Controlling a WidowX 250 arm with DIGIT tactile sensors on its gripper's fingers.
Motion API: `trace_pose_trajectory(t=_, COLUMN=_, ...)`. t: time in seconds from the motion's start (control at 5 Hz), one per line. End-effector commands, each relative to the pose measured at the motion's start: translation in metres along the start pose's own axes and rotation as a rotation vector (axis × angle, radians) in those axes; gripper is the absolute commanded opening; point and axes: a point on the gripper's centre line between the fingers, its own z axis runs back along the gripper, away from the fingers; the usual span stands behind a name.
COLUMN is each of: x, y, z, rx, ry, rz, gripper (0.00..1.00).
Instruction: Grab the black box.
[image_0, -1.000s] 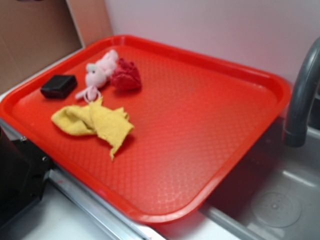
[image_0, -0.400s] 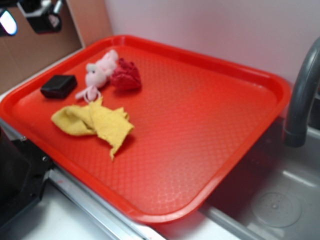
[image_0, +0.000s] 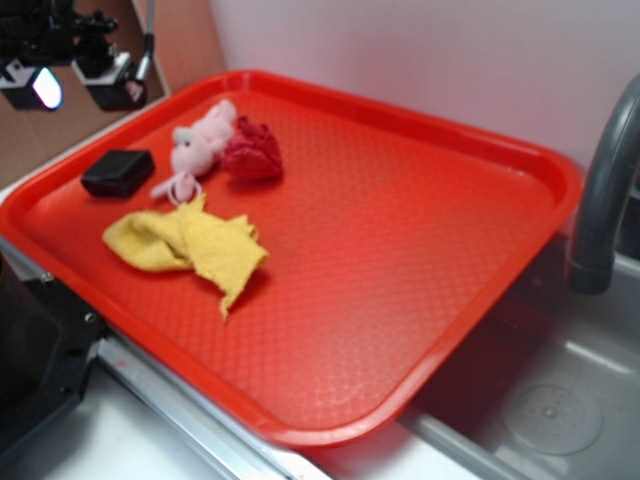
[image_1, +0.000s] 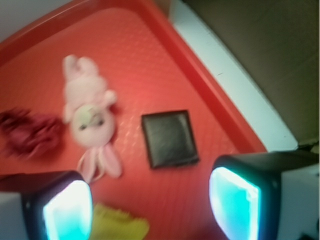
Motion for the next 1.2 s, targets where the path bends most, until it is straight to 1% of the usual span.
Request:
trace_pose_trajectory(t=0.0, x=0.013, y=0.012, z=-0.029, rx=0.056, ry=-0.024, rz=0.006, gripper=1.00)
trace_pose_trajectory(t=0.2, x=0.013, y=0.012, z=-0.046, rx=0.080, ry=-0.006, rz=-0.002, gripper=1.00)
trace_pose_trajectory(t=0.4, x=0.012, y=0.014, z=-0.061, rx=0.089, ry=0.015, rz=-0.018, gripper=1.00)
trace_pose_trajectory(t=0.8, x=0.007, y=0.018, z=-0.083, rx=0.092, ry=0.062, rz=-0.058, gripper=1.00)
trace_pose_trajectory(t=1.0, x=0.005, y=0.018, z=-0.086, rx=0.096, ry=0.061, rz=-0.086, gripper=0.85)
